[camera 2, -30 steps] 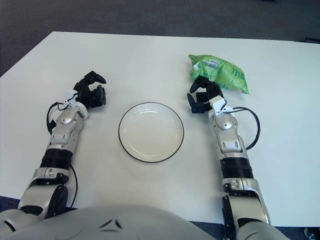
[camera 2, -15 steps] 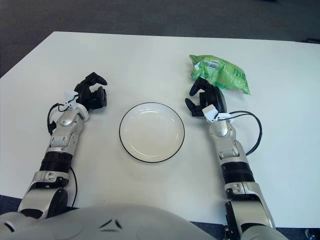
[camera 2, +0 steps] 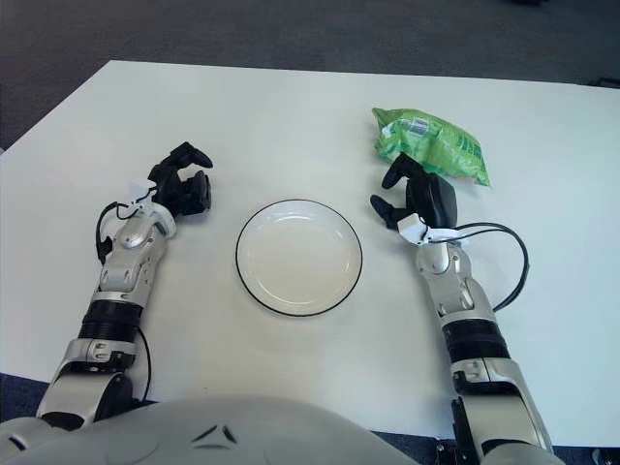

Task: Put the snack into the plate.

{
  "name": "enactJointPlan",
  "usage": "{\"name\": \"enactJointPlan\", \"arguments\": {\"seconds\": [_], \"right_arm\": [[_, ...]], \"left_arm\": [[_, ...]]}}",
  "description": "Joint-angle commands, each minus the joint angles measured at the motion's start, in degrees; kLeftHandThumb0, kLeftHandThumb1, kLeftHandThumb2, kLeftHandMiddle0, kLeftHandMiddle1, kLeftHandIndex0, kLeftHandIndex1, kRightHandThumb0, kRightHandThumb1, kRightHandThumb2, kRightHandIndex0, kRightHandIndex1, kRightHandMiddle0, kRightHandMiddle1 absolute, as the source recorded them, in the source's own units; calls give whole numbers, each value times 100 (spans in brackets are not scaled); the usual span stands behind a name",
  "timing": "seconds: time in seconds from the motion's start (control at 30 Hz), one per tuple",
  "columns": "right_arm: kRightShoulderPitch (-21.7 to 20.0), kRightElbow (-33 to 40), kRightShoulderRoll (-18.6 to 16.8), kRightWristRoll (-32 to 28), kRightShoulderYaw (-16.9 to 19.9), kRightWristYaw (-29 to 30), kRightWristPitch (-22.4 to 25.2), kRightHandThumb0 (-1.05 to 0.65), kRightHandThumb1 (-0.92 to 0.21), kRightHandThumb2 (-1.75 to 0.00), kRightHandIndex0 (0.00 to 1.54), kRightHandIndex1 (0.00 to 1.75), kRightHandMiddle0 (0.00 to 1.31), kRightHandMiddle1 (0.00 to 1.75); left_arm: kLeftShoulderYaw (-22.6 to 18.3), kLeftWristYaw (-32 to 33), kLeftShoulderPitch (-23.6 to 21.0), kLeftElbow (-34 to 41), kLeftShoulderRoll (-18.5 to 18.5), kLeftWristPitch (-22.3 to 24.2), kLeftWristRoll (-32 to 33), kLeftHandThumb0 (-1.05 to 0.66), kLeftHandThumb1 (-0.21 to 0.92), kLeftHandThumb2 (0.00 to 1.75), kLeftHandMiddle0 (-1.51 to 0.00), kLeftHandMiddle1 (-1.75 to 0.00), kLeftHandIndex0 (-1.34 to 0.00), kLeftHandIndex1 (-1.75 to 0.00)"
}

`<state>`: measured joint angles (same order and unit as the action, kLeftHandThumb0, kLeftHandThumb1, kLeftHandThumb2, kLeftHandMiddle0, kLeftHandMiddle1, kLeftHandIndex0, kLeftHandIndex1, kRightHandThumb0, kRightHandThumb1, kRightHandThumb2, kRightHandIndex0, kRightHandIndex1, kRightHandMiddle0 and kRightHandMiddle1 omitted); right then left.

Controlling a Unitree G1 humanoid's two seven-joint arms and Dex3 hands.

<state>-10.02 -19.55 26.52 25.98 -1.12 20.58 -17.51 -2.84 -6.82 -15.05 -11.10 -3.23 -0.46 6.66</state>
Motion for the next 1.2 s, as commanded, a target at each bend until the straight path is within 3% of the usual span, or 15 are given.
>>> {"name": "enactJointPlan", "arguments": {"seconds": [0.0, 0.3, 0.5, 0.77, 1.17], "right_arm": [[573, -393, -87, 14, -17, 115, -150, -44, -45, -114, 111, 175, 50, 175], [630, -527, 47, 287, 42, 729, -545, -43, -48, -111, 109, 175, 49, 175], [842, 495, 203, 485, 338, 863, -345, -42, -50, -108, 104, 175, 47, 175], [945, 1046, 186, 702, 558, 1096, -333, -42, -50, -108, 102, 175, 47, 175], [684, 1808, 400, 731, 947, 798, -281, -43, -49, -109, 99, 175, 47, 175]], "left_arm": [[87, 131, 552, -117, 242, -54, -48, -46, 38, 123, -116, -175, -56, -175], [183, 260, 631, 30, 319, 36, -93, -46, 37, 125, -115, -175, -57, -175], [209, 219, 630, 18, 290, -12, -66, -46, 38, 124, -115, -175, -56, -175], [201, 213, 582, -88, 263, -77, -64, -45, 39, 122, -116, -175, -55, -175], [124, 93, 359, -487, 121, -157, -17, -45, 42, 119, -115, -175, -53, -175]]}}
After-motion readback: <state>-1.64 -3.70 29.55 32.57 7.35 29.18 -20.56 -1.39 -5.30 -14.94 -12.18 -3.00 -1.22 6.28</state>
